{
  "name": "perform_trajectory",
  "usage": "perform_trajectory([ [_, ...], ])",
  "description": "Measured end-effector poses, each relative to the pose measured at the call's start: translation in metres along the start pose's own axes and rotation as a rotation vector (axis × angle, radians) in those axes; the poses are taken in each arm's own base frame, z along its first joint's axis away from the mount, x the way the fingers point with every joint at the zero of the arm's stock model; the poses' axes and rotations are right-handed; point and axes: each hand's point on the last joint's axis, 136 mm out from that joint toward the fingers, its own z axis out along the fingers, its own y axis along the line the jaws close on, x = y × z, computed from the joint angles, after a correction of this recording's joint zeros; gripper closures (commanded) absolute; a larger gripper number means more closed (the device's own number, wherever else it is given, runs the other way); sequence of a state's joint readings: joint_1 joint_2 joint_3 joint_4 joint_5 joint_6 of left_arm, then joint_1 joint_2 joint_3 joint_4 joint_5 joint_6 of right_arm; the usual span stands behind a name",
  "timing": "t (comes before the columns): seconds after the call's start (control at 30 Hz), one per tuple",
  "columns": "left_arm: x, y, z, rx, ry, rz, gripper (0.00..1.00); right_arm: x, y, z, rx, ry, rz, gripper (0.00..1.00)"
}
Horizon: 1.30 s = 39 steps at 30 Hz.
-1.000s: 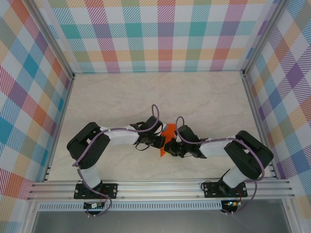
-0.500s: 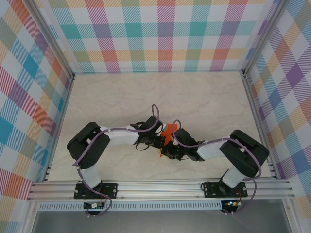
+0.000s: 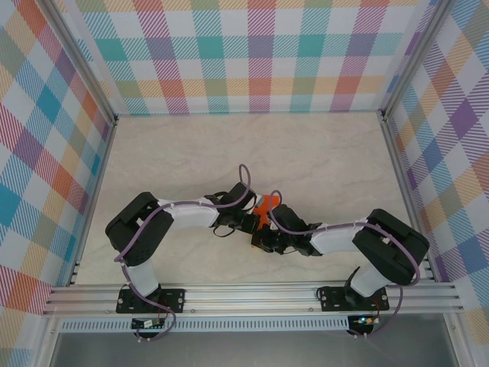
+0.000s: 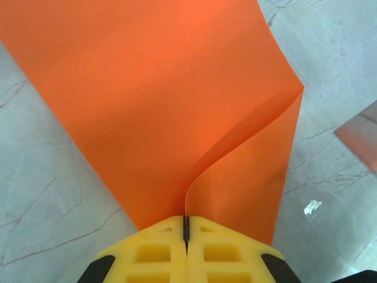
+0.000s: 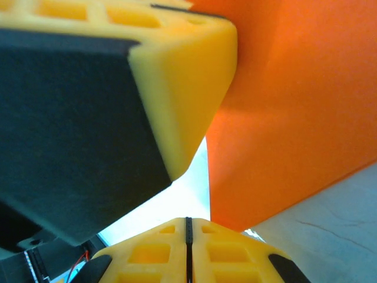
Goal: Fold a paper plane with a square sheet of paper (pick it up from the middle)
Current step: Third fold the triangle at the center of the table.
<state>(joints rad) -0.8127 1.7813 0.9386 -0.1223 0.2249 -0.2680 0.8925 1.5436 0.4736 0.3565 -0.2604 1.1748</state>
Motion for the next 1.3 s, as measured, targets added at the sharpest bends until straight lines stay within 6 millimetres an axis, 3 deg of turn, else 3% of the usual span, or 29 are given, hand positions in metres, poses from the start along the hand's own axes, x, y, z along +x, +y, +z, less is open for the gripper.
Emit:
perform_trajectory([
  [0.27, 0.0, 0.0, 0.0, 0.002, -0.001, 0.0, 1.0, -0.001, -0.007, 0.006, 0.067, -0.002, 0.035, 0.92],
  [0.43, 0.0, -0.001, 0.0, 0.003, -0.001, 0.0, 1.0, -0.008, -0.012, -0.019, 0.125, -0.063, 0.043, 0.83],
  [0.57, 0.0, -0.001, 0.0, 0.003, -0.001, 0.0, 1.0, -0.041, -0.004, -0.052, 0.08, -0.164, 0.062, 0.75],
  [0.73, -0.001, -0.001, -0.001, 0.002, 0.001, 0.0, 0.96, -0.079, -0.028, -0.072, 0.087, -0.211, 0.122, 0.7],
  [0.87, -0.001, -0.001, -0.001, 0.0, 0.005, -0.001, 0.93, -0.079, -0.04, -0.065, 0.114, -0.146, 0.131, 0.66],
  [1.3, 0.002, 0.0, -0.002, -0.006, 0.02, -0.005, 0.88, -0.091, -0.033, -0.047, 0.099, -0.075, 0.117, 0.65],
])
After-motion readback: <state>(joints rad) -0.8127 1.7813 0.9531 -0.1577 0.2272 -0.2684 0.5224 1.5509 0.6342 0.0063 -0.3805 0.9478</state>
